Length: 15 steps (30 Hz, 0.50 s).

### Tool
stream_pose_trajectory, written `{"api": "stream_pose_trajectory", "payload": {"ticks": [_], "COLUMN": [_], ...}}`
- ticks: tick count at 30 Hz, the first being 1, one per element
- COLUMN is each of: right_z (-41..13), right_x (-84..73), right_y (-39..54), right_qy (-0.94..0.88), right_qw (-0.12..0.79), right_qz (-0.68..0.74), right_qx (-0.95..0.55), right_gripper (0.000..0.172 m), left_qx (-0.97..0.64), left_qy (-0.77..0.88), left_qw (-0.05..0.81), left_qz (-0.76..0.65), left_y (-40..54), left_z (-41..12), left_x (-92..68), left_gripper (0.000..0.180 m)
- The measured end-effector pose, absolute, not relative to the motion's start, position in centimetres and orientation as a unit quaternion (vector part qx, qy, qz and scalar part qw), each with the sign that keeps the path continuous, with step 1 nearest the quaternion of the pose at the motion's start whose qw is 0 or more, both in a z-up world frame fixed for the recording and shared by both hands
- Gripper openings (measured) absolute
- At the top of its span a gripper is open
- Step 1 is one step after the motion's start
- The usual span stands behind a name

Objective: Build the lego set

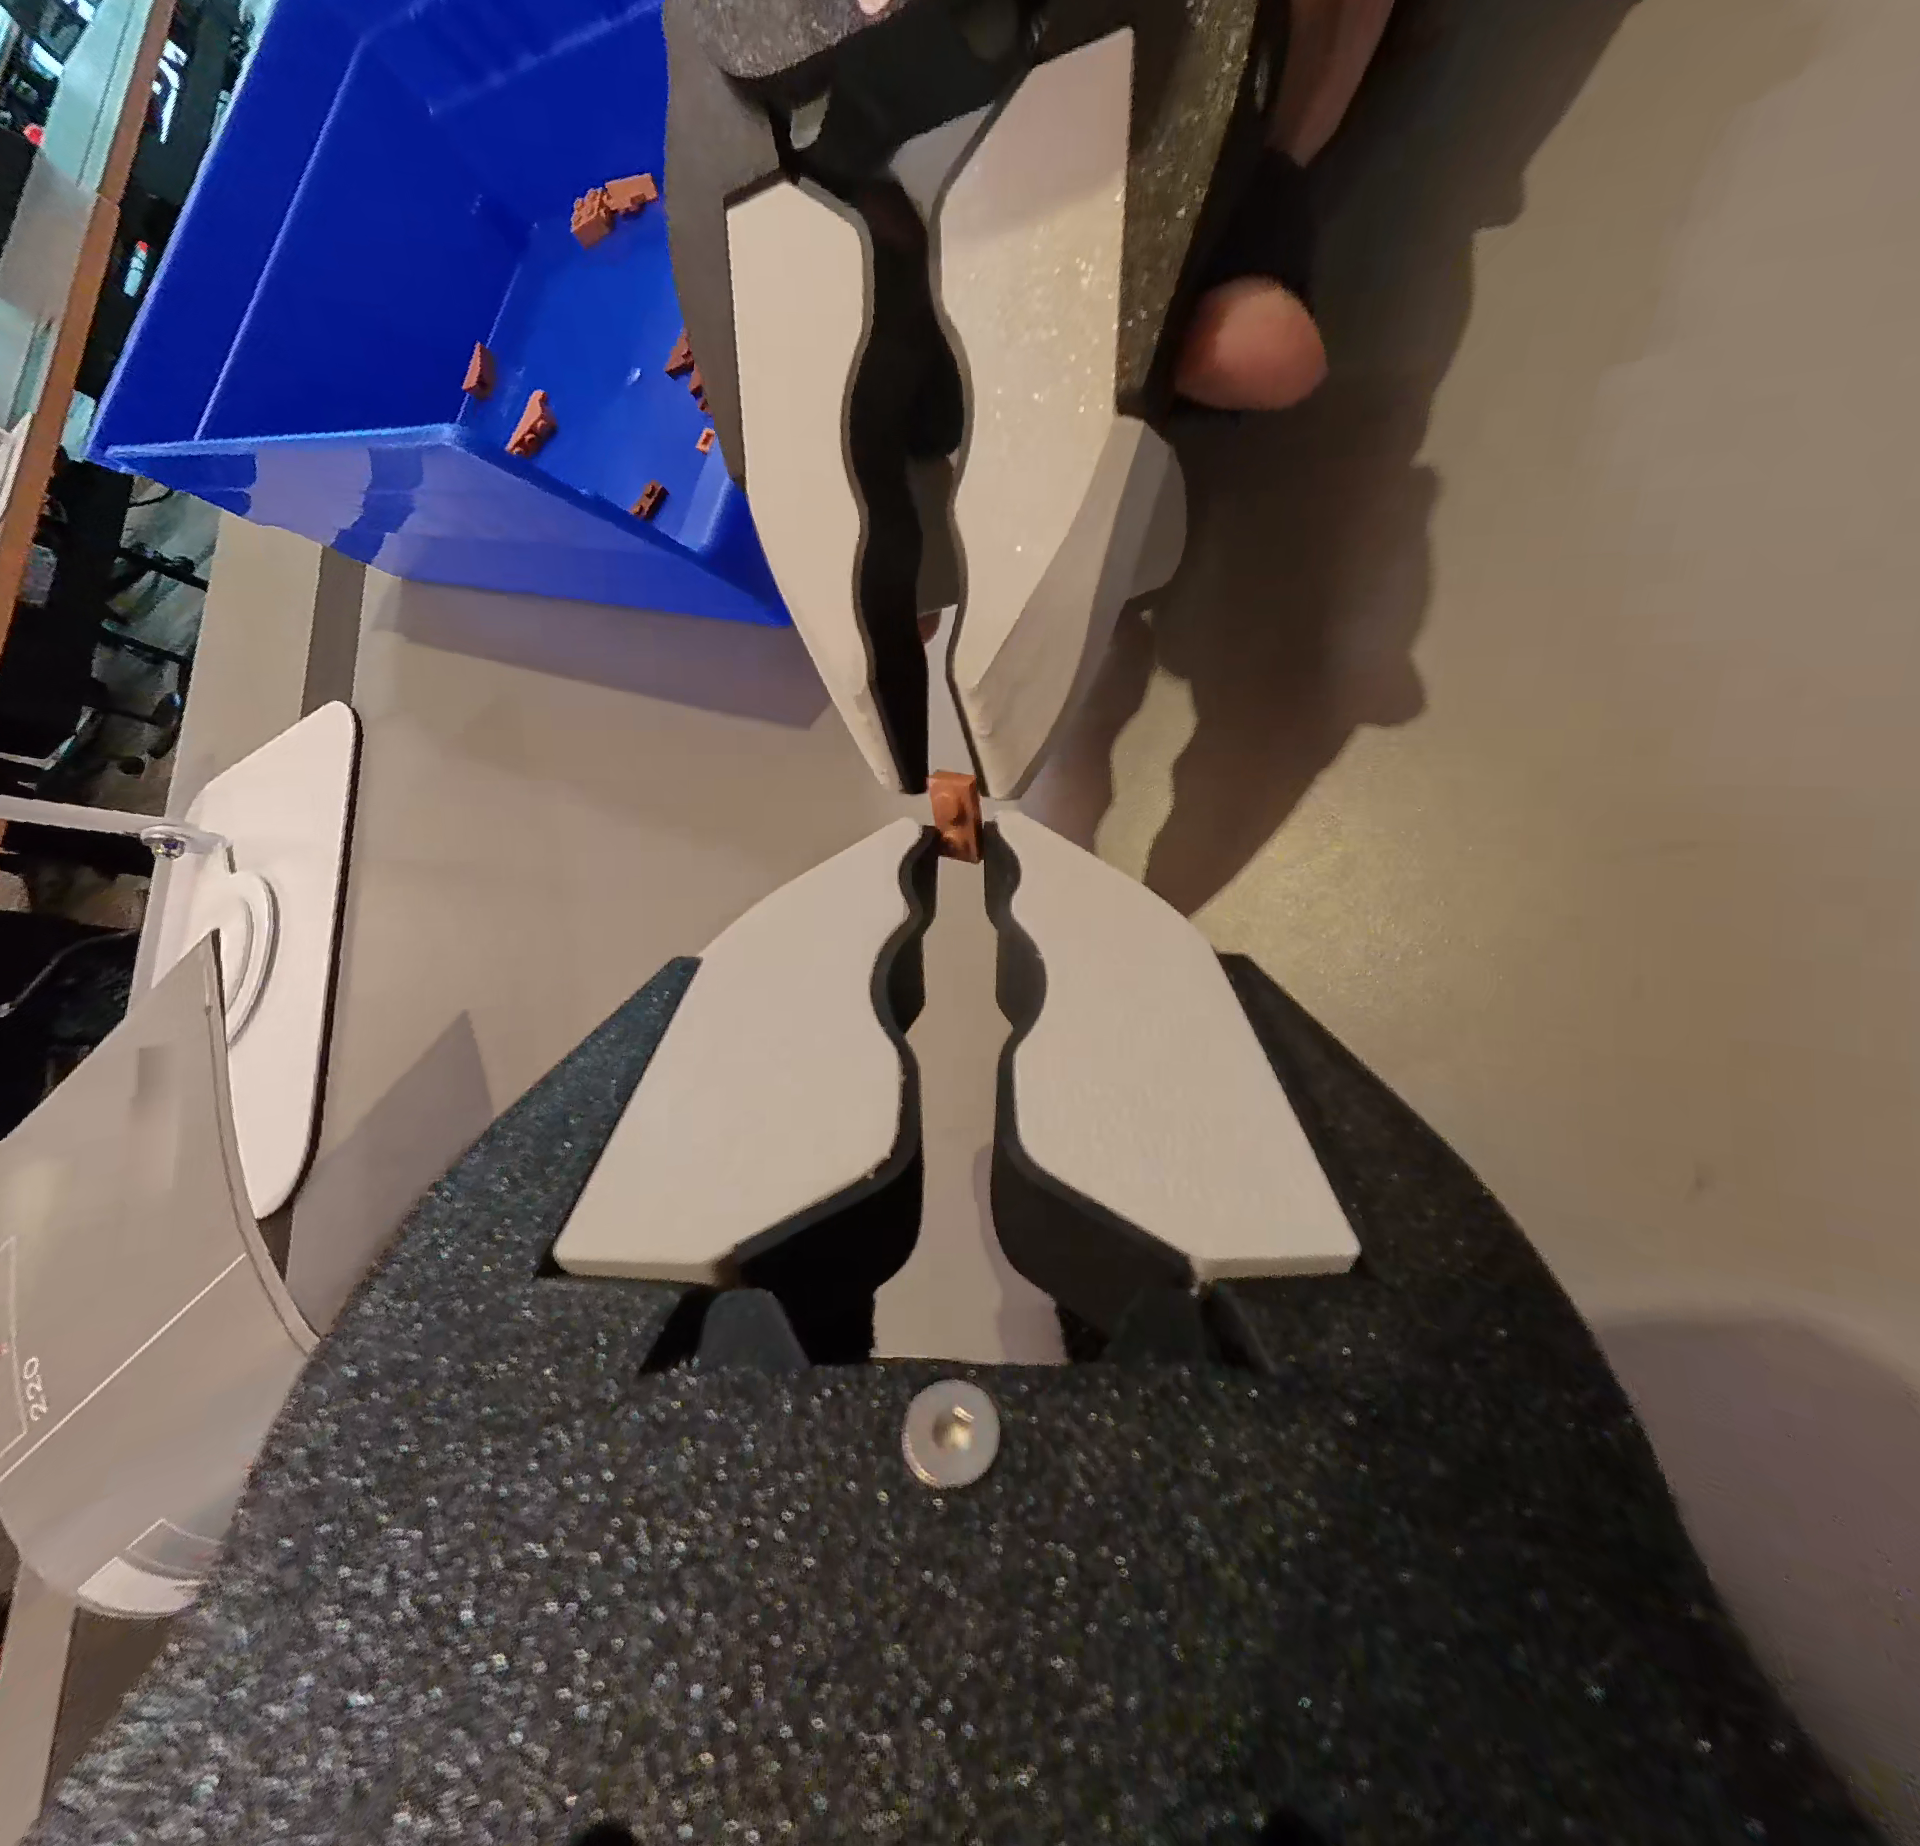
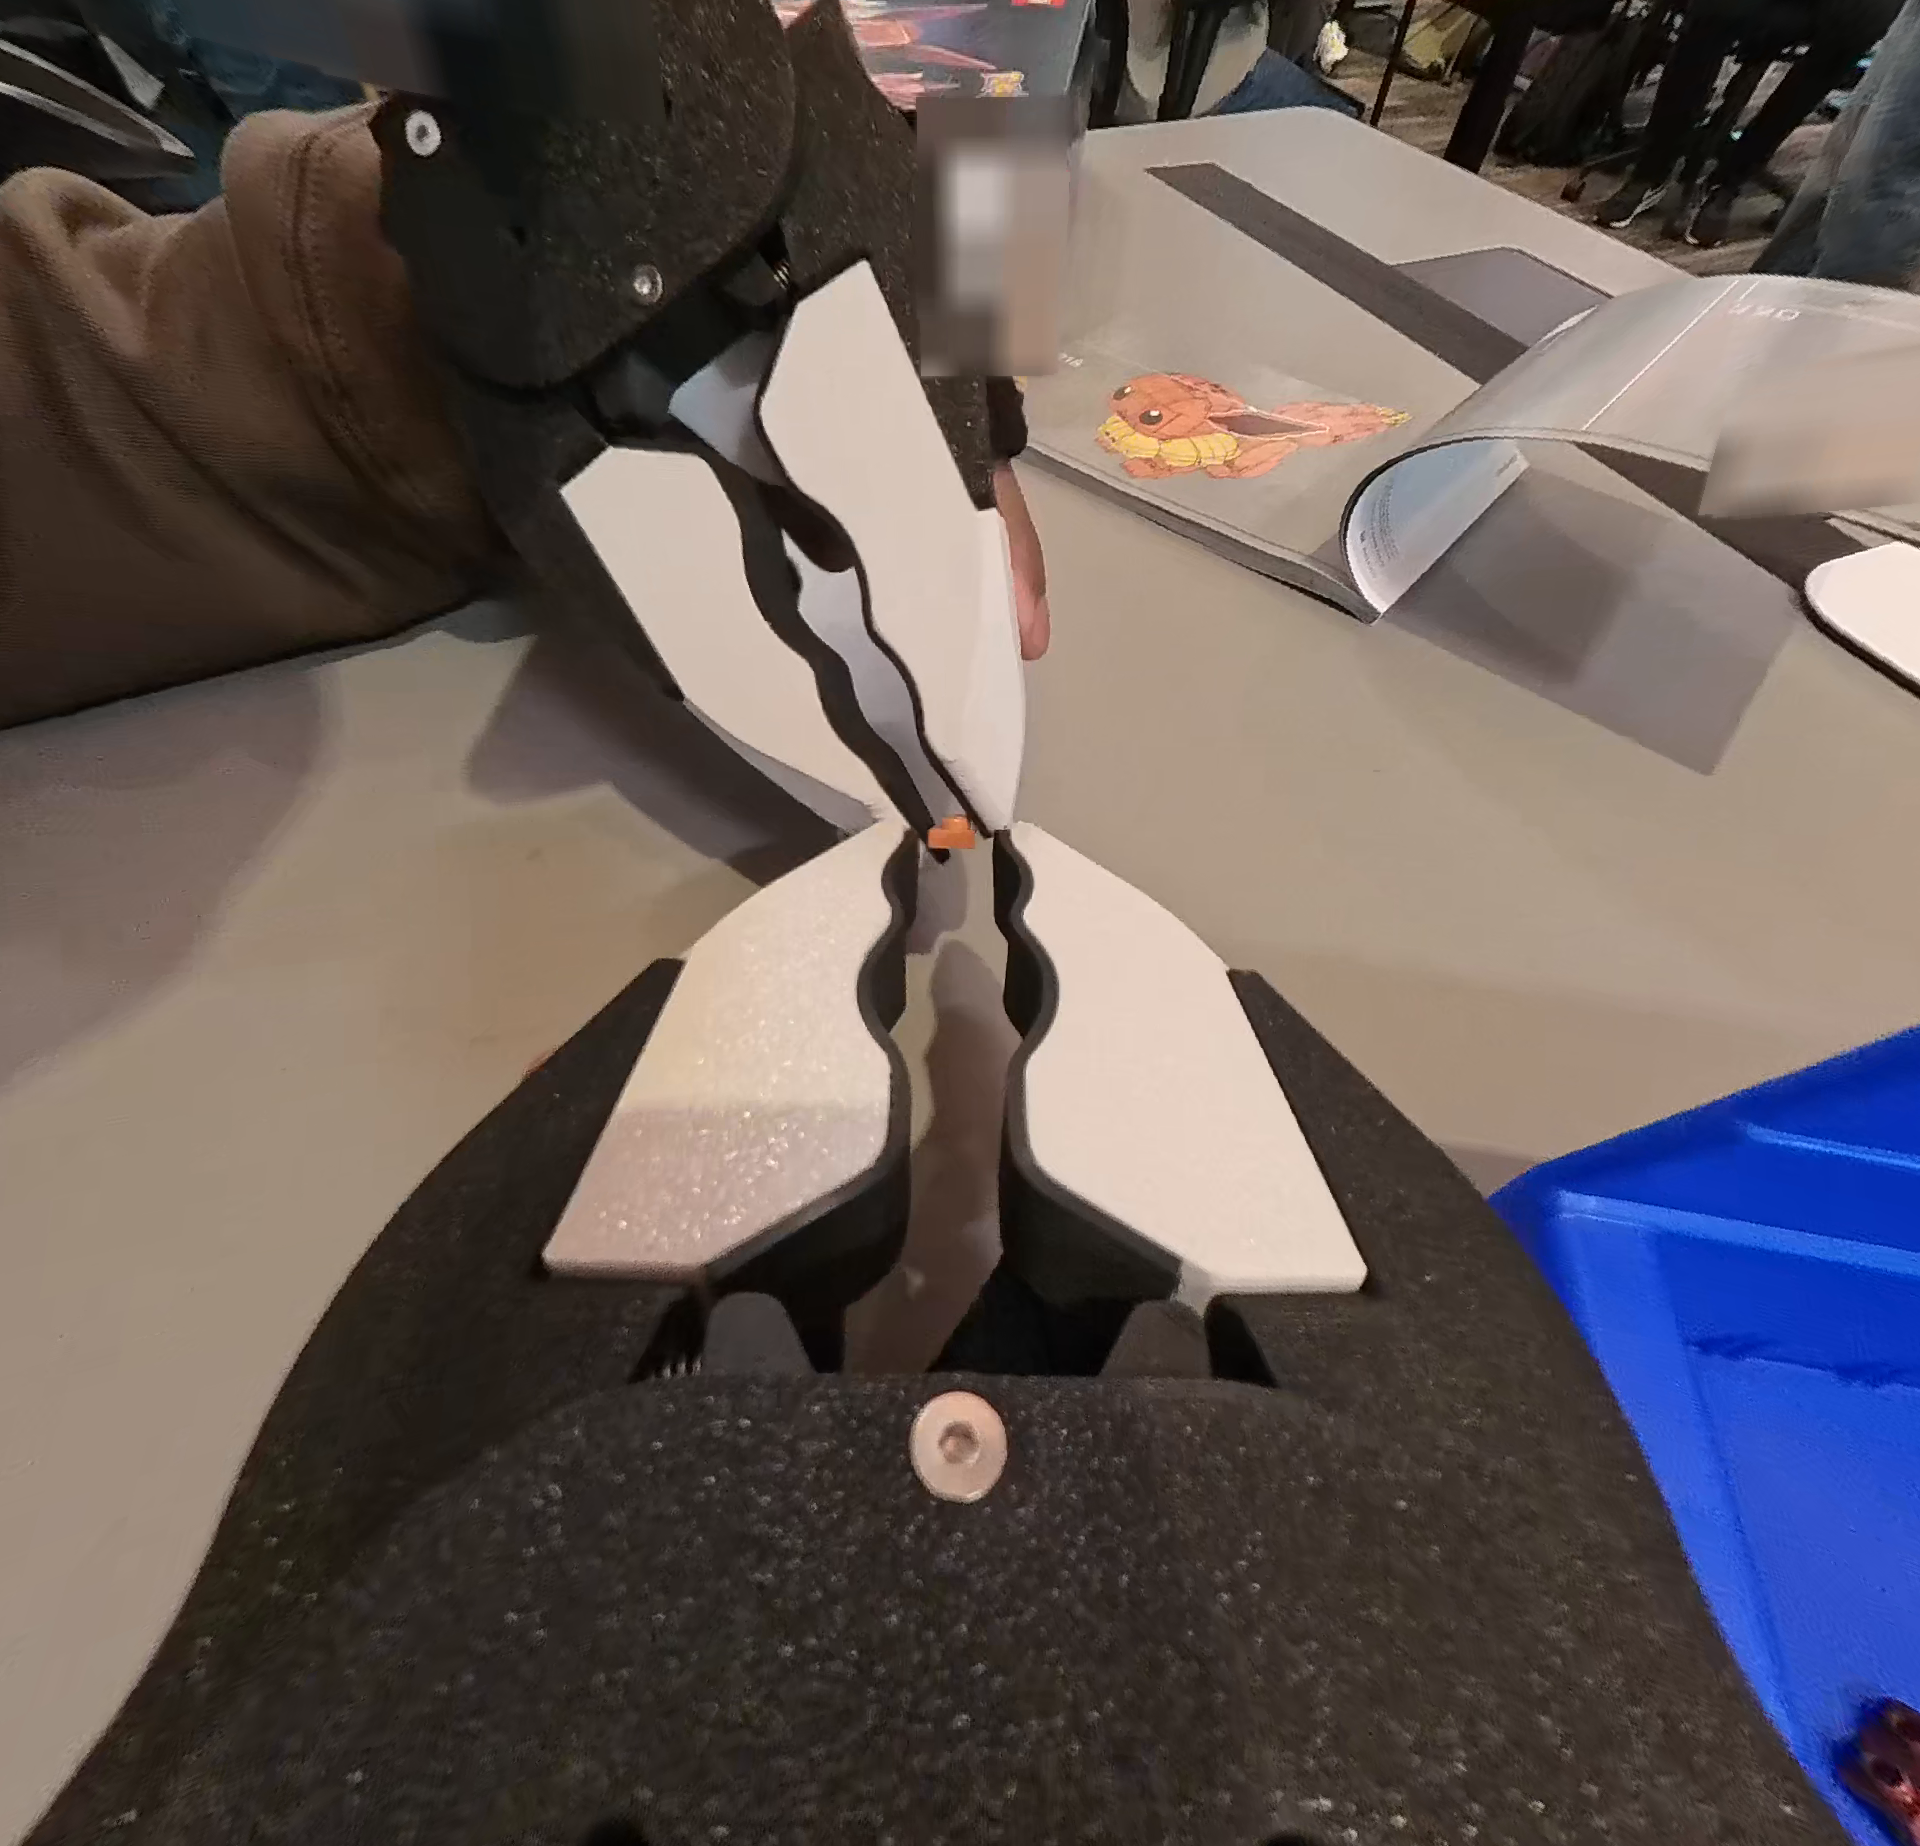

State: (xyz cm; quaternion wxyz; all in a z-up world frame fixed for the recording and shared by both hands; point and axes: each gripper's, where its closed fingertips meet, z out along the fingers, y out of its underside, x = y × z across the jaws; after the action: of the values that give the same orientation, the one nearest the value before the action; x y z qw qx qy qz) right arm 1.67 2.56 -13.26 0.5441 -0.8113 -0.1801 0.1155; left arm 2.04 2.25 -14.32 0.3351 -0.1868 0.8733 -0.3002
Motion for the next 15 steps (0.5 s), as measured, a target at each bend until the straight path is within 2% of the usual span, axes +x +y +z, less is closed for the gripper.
{"api": "stream_pose_trajectory", "payload": {"ticks": [1,11,15], "right_z": [-13.3,-13.6,-12.9], "right_x": [1.7,1.6,2.2], "right_y": [2.6,2.4,2.3], "right_qy": [-0.179,-0.194,-0.188], "right_qw": [0.543,0.536,0.548], "right_qz": [0.115,0.106,0.107], "right_qx": [-0.813,-0.815,-0.808], "right_gripper": [0.013,0.008,0.008], "left_qx": [-0.184,-0.195,-0.253], "left_qy": [0.874,0.87,0.87], "left_qw": [0.337,0.325,0.238], "left_qz": [-0.297,-0.315,-0.351], "left_y": [2.2,2.1,3.3], "left_z": [-14.3,-14.4,-15.9], "left_x": [2.0,1.9,0.6], "left_gripper": [0.008,0.009,0.027]}}
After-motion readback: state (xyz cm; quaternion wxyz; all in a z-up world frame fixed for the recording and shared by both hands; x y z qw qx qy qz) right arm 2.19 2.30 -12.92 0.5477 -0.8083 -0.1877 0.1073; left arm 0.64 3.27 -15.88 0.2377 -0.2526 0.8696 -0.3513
